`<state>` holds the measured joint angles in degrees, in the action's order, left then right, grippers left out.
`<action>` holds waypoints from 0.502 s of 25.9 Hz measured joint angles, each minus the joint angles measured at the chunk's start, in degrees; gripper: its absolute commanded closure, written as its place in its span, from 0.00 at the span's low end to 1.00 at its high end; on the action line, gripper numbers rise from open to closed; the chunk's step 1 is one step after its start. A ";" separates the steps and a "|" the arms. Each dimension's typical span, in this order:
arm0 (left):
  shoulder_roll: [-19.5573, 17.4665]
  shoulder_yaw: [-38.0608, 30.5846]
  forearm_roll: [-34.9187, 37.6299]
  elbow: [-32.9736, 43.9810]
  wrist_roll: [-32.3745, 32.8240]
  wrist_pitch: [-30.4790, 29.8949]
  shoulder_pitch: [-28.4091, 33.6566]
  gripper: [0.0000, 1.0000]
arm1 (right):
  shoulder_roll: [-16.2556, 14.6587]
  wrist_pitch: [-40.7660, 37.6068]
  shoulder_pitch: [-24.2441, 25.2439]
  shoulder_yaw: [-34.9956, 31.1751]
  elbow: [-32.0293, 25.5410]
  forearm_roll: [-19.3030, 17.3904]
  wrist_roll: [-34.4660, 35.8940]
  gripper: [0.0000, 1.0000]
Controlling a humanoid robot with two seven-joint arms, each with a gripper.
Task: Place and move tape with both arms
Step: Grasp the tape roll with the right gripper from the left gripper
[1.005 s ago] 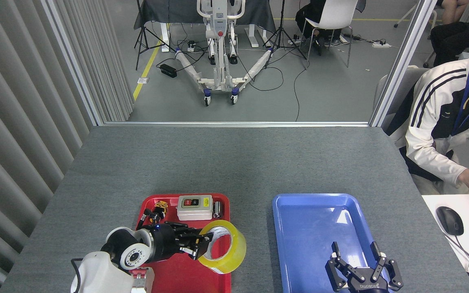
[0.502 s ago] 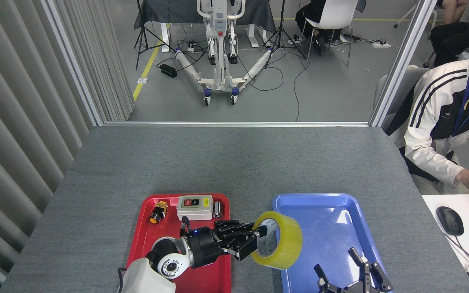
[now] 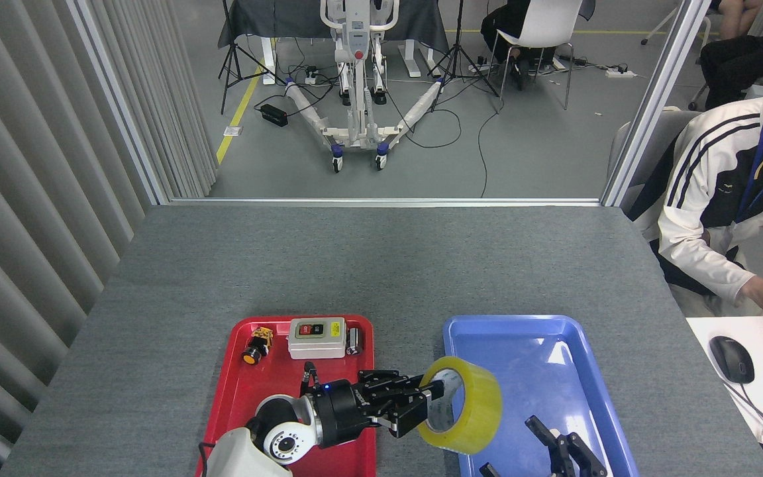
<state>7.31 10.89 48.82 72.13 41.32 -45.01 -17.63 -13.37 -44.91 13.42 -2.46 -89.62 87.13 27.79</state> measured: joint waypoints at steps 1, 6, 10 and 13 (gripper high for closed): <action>0.01 0.58 0.08 0.08 0.00 -0.01 0.18 1.00 | 0.24 -0.08 -0.16 0.58 -0.01 0.05 0.05 0.01; 0.03 1.86 0.31 0.45 0.21 -0.02 0.76 1.00 | 0.81 -0.09 -0.86 3.01 -0.03 0.94 0.02 0.46; 0.05 2.50 0.48 0.59 0.17 0.42 0.77 0.98 | 0.80 -0.31 -0.50 3.64 -0.05 2.70 0.11 0.81; 0.08 2.47 0.49 0.68 0.16 0.59 0.78 0.24 | 0.63 -0.32 0.06 3.59 0.01 3.87 0.54 0.98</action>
<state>7.39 13.36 49.31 72.81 41.47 -44.42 -16.86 -12.74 -45.23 13.48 1.13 -89.60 91.00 28.33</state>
